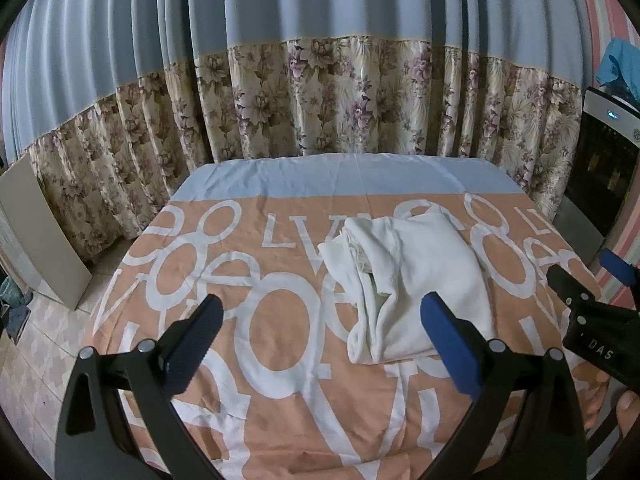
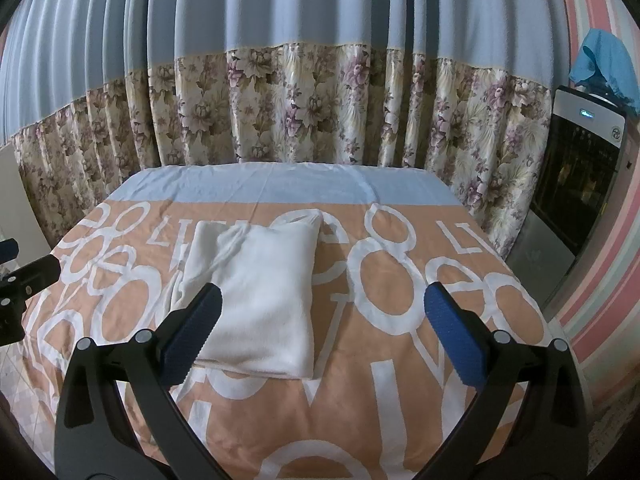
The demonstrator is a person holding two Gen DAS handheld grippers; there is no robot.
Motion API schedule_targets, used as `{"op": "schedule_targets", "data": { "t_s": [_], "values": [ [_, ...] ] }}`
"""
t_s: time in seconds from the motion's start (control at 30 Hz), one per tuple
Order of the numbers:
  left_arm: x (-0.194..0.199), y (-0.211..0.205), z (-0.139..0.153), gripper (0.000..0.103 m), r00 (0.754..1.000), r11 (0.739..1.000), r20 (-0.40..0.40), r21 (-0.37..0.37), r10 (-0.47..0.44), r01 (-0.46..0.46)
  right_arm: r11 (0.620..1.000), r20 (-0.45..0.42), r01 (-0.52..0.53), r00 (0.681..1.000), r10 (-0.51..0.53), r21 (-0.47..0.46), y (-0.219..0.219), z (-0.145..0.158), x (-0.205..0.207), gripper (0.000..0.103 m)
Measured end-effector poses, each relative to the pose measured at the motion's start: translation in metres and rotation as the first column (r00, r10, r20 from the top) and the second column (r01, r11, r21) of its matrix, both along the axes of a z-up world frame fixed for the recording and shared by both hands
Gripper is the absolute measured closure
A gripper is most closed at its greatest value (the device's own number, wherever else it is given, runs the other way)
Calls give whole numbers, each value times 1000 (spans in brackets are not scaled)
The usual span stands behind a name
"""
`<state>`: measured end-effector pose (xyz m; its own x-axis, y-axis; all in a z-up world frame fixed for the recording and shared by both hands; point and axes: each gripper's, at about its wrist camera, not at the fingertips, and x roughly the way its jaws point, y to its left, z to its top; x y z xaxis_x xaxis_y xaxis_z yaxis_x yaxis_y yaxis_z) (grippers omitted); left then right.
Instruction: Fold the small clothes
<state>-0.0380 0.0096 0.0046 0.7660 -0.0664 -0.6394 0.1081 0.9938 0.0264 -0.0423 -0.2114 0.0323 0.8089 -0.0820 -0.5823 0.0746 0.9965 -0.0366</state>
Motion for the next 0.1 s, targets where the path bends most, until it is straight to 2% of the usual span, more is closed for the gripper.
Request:
{"op": "schedule_targets", "data": {
  "t_s": [0.1],
  "values": [
    [1,2,-2,4,1000,1000,-9,-9,-5,4,1000,-1,0,1000,0,2,-1,1,0,3]
  ]
}}
